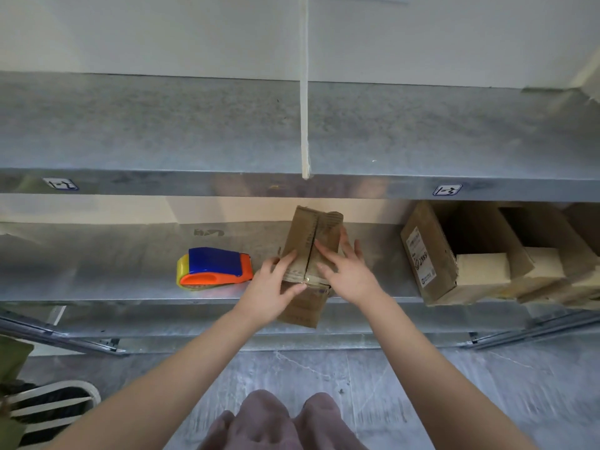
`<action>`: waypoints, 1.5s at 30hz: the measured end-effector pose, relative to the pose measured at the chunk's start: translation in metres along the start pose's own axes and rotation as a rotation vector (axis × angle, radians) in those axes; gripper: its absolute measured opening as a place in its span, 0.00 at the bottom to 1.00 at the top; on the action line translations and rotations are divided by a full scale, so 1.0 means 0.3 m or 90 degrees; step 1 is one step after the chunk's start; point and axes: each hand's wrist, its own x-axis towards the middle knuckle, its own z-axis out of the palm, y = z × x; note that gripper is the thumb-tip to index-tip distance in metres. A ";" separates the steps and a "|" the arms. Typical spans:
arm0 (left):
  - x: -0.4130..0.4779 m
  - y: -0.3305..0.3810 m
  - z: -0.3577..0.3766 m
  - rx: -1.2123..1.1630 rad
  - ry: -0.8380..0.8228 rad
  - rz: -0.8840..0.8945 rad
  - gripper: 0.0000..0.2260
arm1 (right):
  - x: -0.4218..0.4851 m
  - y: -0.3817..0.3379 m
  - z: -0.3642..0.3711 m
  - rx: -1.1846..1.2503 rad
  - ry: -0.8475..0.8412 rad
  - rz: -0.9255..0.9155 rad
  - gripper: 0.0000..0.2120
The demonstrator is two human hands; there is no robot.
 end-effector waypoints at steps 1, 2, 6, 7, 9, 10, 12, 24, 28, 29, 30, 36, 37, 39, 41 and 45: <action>0.001 -0.005 -0.012 -0.017 -0.022 0.016 0.30 | -0.014 -0.006 -0.003 0.040 0.011 0.011 0.26; -0.004 -0.001 -0.019 -0.019 -0.036 0.033 0.30 | -0.034 -0.009 0.000 0.088 0.028 0.020 0.28; -0.017 0.036 0.016 -0.033 0.038 0.043 0.28 | -0.078 0.015 0.040 0.161 0.042 0.002 0.33; -0.012 0.045 0.025 -0.025 0.056 0.030 0.28 | -0.073 0.021 0.042 0.173 0.042 -0.007 0.32; 0.014 0.058 0.024 0.046 0.088 0.034 0.26 | -0.052 0.027 0.036 0.187 0.042 -0.024 0.31; 0.030 0.059 0.016 0.090 0.094 0.054 0.26 | -0.039 0.031 0.032 0.184 0.044 -0.031 0.31; 0.047 0.056 -0.010 0.131 0.050 0.079 0.28 | -0.031 0.041 0.026 0.171 0.047 -0.037 0.33; -0.062 -0.333 -0.369 0.527 0.032 0.141 0.36 | -0.125 -0.209 0.149 -0.118 0.282 -0.365 0.20; -0.022 -0.405 -0.430 0.444 -0.049 0.047 0.40 | -0.062 -0.346 0.334 -0.078 0.218 -0.331 0.23; -0.004 -0.413 -0.438 0.433 -0.073 0.038 0.42 | -0.036 -0.358 0.371 -0.079 0.191 -0.295 0.23; 0.012 -0.420 -0.445 0.422 -0.100 0.040 0.43 | -0.010 -0.363 0.406 -0.086 0.157 -0.253 0.24; 0.067 -0.489 -0.437 0.323 -0.198 0.066 0.39 | 0.079 -0.300 0.554 -0.103 0.057 -0.003 0.28; 0.076 -0.498 -0.440 0.296 -0.199 0.067 0.35 | 0.085 -0.292 0.566 -0.095 0.055 0.021 0.28; 0.095 -0.513 -0.442 0.256 -0.206 0.086 0.30 | 0.088 -0.279 0.584 -0.064 0.062 0.050 0.28; 0.114 -0.518 -0.450 0.232 -0.224 0.117 0.30 | 0.091 -0.270 0.595 -0.037 0.083 0.059 0.27; 0.117 -0.565 -0.509 0.206 -0.264 0.131 0.31 | 0.104 -0.260 0.603 -0.026 0.099 0.074 0.26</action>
